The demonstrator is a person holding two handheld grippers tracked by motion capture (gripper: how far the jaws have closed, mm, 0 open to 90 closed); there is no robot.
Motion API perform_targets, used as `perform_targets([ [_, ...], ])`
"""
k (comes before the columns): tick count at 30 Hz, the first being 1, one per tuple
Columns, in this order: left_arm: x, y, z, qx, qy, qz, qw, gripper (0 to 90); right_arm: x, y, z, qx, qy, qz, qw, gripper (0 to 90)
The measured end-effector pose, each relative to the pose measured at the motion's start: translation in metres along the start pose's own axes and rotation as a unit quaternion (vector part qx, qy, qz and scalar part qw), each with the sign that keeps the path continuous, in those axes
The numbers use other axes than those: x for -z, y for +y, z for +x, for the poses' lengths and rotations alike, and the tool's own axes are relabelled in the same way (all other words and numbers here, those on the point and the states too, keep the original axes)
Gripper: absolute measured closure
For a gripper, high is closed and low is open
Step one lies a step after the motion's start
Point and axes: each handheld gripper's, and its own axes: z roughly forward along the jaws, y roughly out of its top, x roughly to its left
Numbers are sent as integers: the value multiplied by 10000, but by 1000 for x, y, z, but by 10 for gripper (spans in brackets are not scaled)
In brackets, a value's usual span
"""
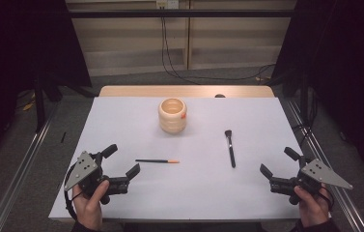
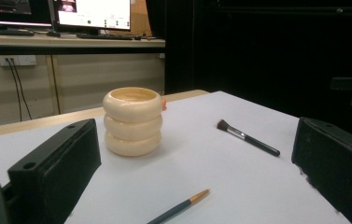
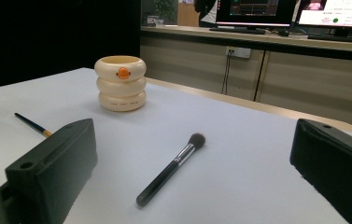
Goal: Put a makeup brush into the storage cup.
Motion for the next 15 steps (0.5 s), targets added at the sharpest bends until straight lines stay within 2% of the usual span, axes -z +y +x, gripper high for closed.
perform_targets([
  [10, -12, 7, 3, -89, -36, -56, 9999, 10, 0, 0, -1, -12, 19, 6, 10000, 2],
  [15, -22, 7, 3, -258, -197, -20, 9995, 10, 0, 0, -1, -8, 27, 7, 10000, 2],
])
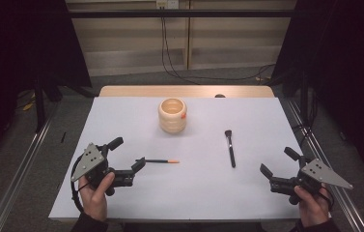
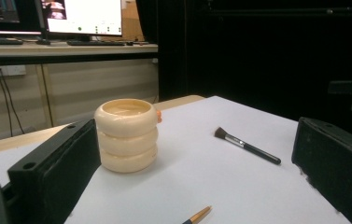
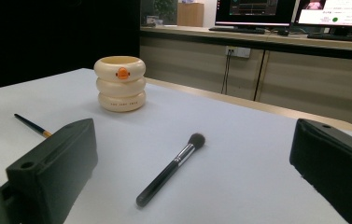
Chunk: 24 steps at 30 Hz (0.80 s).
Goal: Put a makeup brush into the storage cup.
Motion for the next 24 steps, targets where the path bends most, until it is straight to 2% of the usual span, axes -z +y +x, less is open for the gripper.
perform_targets([
  [3, -5, 1, 0, 7, -40, -6, 10000, 10, 0, 0, 0, 11, -8, -19, 10000, 2],
  [7, -11, 5, 3, -104, 28, 12, 9999, 10, 0, 0, 0, 18, -8, -27, 10000, 2],
  [18, -27, 4, 10, -63, 47, 30, 10000, 10, 0, 0, 0, 15, 9, -6, 10000, 2],
  [22, -33, 6, 10, -20, -13, -29, 10000, 11, 0, 0, 0, 18, -6, -26, 10000, 2],
  [24, -35, 7, 11, -70, -7, 6, 10000, 11, 0, 0, 0, 19, -10, -30, 10000, 2],
])
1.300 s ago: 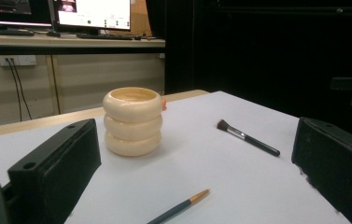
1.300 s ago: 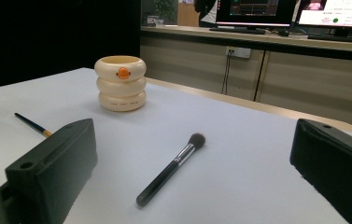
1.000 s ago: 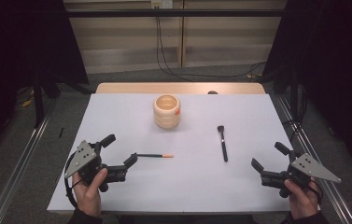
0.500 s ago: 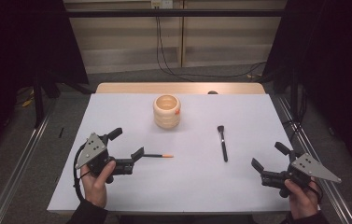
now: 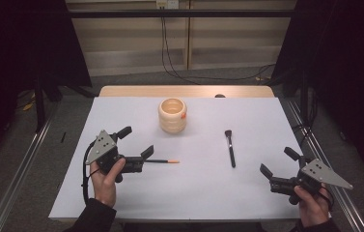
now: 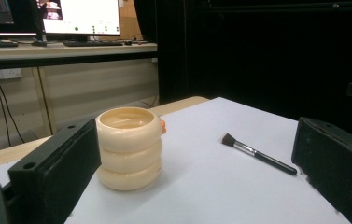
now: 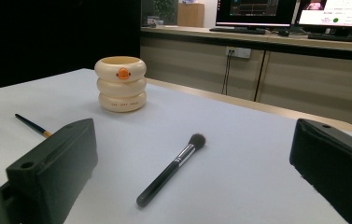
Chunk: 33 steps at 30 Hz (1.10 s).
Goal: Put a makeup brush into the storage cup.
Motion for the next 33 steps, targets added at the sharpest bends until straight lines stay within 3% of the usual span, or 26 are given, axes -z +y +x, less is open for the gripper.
perform_targets([
  [14, -22, 7, 6, -34, -15, -39, 10000, 11, 0, 0, 0, -8, 15, -1, 10000, 2],
  [23, -38, 17, 8, -182, -138, -43, 9997, 11, 0, 0, 0, -28, 32, 14, 10000, 2],
  [33, -55, 18, 14, -145, -121, -71, 9998, 11, 0, 0, 0, -39, 11, 20, 10000, 2],
])
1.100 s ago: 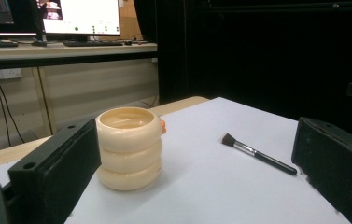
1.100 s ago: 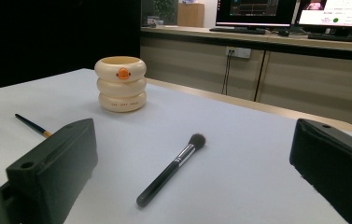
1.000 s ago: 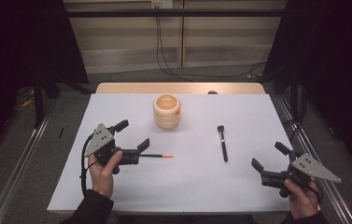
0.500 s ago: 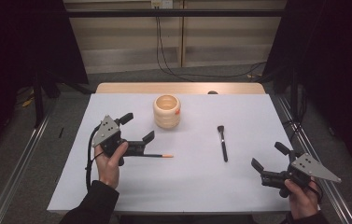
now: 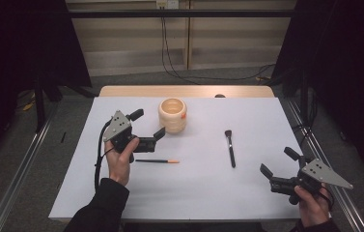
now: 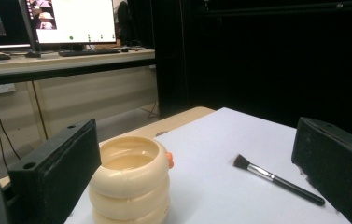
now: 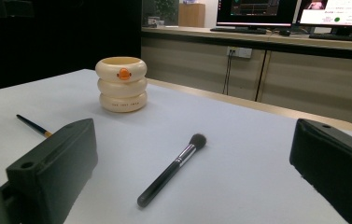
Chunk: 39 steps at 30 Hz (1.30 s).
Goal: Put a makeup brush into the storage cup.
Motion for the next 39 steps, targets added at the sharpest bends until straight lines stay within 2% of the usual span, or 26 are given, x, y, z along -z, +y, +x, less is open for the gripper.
perform_targets([
  [4, -3, 0, 2, -52, -88, 23, 9999, 10, 0, 0, 0, -1, 15, 5, 10000, 2],
  [5, -4, -1, 2, -10, -84, 31, 10000, 10, 0, 0, 0, 1, 2, 6, 10000, 2],
  [8, -4, -2, 3, -125, -93, 180, 9997, 10, 0, 0, 0, -6, 25, -9, 10000, 2],
  [11, -6, -3, 3, -74, -103, 162, 9998, 10, 0, 0, 0, -9, 44, 10, 10000, 2],
  [13, -6, -3, 5, -101, -59, 264, 9996, 10, 0, 0, 0, -13, 38, 10, 10000, 2],
  [14, -6, -3, 7, -125, -121, 310, 9994, 10, 0, 0, 0, -5, 20, -8, 10000, 2],
  [15, -7, -4, 6, -26, -25, 302, 9995, 10, 0, 0, 0, 6, 36, 13, 10000, 2],
  [18, -8, -5, 9, 9, -37, 382, 9993, 10, -1, 0, 0, 0, 18, -4, 10000, 2],
  [20, -9, -4, 11, 19, -65, 572, 9983, 10, 0, 0, 0, -19, 38, 6, 10000, 2],
  [21, -10, -4, 12, 63, -131, 577, 9982, 10, -1, 0, -1, -36, 30, -2, 10000, 2],
  [22, -10, -3, 13, -16, -133, 667, 9977, 12, -1, 0, -1, -107, 8, -3, 9999, 2],
  [24, -11, 0, 16, 14, -174, 876, 9960, 14, -1, -1, -1, -134, 21, 16, 9999, 4],
  [26, -12, 1, 16, 3, -207, 895, 9958, 14, 0, -1, -1, -108, 39, 16, 9999, 4],
  [28, -13, 2, 16, 7, -245, 1084, 9938, 14, -1, -1, -1, -101, 24, 1, 9999, 4],
  [29, -13, 3, 16, -80, -214, 1178, 9928, 17, -1, -1, 0, -81, 42, 17, 10000, 4],
  [31, -13, 3, 17, -100, -215, 1241, 9920, 18, -1, 0, 0, -99, 19, 7, 9999, 4],
  [32, -14, 3, 18, -64, -231, 1291, 9913, 19, -1, -1, 0, -100, 31, -2, 9999, 4],
  [33, -14, 4, 18, -24, -131, 1398, 9901, 18, -1, 0, 0, -97, 27, 14, 9999, 4],
  [36, -15, 4, 22, 69, -39, 1615, 9868, 18, -1, -1, 0, -89, 22, 27, 10000, 4],
  [37, -15, 5, 22, 54, 75, 1796, 9837, 18, -2, -1, -1, -76, 36, 49, 10000, 4],
  [39, -16, 6, 23, 72, 12, 2024, 9793, 20, -2, -1, -1, -102, 24, 48, 9999, 4],
])
